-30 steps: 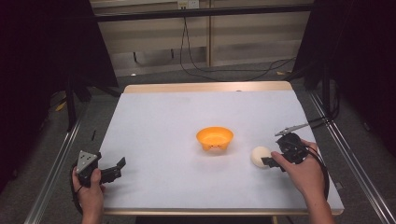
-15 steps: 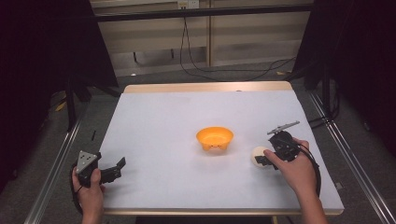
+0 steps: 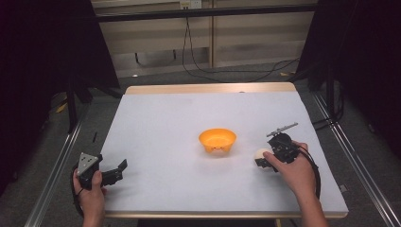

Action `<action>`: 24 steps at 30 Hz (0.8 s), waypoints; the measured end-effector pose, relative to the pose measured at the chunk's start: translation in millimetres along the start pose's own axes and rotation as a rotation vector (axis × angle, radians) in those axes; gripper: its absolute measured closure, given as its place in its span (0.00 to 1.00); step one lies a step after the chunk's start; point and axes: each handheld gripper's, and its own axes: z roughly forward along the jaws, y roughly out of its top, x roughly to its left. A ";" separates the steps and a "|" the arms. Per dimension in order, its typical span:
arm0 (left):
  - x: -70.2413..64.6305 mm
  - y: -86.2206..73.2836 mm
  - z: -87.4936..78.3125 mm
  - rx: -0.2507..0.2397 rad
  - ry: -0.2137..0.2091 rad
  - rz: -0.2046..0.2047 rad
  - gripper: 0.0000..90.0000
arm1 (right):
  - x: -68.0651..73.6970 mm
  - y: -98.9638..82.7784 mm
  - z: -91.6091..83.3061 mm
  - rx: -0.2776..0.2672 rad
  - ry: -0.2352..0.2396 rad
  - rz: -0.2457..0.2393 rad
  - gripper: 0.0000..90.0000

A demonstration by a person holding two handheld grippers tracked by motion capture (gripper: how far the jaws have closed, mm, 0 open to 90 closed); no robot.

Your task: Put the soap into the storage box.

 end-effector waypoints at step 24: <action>0.3 0.2 0.1 0.004 0.005 0.001 0.00 | 2.3 1.4 11.6 0.022 -0.035 -0.007 0.26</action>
